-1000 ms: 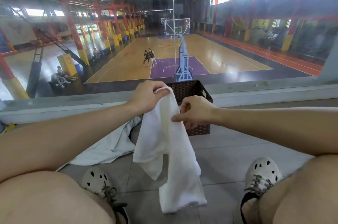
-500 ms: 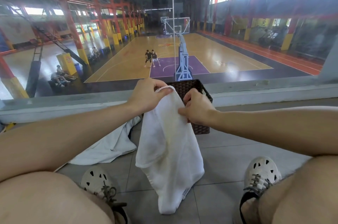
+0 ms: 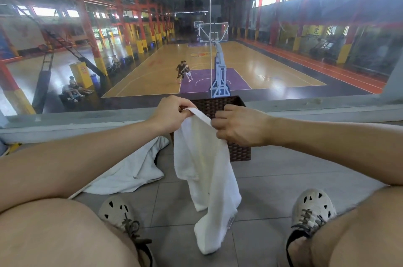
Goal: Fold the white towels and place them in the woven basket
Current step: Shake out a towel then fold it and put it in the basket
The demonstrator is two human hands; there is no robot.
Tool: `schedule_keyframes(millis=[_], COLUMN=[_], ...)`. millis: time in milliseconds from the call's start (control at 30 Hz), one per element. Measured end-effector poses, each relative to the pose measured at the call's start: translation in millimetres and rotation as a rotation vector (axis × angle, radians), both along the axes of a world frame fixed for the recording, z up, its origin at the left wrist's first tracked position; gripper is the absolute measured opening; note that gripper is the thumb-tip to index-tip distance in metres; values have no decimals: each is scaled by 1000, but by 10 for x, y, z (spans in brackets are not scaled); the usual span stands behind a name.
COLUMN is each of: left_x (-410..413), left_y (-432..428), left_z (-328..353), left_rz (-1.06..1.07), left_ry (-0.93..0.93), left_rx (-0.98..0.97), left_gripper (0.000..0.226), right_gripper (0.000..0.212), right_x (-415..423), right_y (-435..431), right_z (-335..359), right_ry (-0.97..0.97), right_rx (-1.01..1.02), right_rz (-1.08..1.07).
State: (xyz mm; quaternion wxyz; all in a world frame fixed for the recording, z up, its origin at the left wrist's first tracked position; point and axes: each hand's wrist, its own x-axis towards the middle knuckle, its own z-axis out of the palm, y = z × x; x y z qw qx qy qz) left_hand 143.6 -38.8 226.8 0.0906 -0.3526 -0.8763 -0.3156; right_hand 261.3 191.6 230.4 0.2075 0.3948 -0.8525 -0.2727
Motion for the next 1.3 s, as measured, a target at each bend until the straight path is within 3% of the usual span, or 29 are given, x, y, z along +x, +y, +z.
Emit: schedule_keyframes(millis=[133, 233, 333, 500, 633, 700, 767, 933, 1200, 1300], left_x=[7, 28, 15, 42, 215, 286, 321, 240, -36, -75], left_y=[-53, -59, -54, -81, 38, 148, 261, 360, 120, -25], left_z=[-41, -33, -26, -93, -171, -205, -223, -289, -580, -571], left_rz=[3, -21, -23, -111, -142, -90, -9, 14, -124, -128], left_ry=[-10, -13, 30, 156, 99, 80, 129, 136, 86, 260], left_rx=[-55, -10, 18, -124, -66, -46, -45, -54, -440, -555], left_gripper=[22, 19, 33, 41, 19, 50, 59, 29, 38, 39], right_gripper=[13, 25, 30, 27, 27, 23, 19, 26, 31, 27], right_x=[-3, 4, 36, 16, 23, 28, 24, 54, 165, 213], right_y=[-121, -168, -127, -119, -132, -143, -155, -102, 116, 224], right_z=[27, -62, 0, 102, 185, 231, 252, 233, 253, 206], right_ry=[-70, -204, -172, -177, -90, -70, -91, -146, -130, -131], right_rx=[85, -193, -485, -805, -973, -1014, -1022, -958, -962, -928], right_rz=[-20, -227, -309, -511, -481, -420, -364, -222, -197, -228])
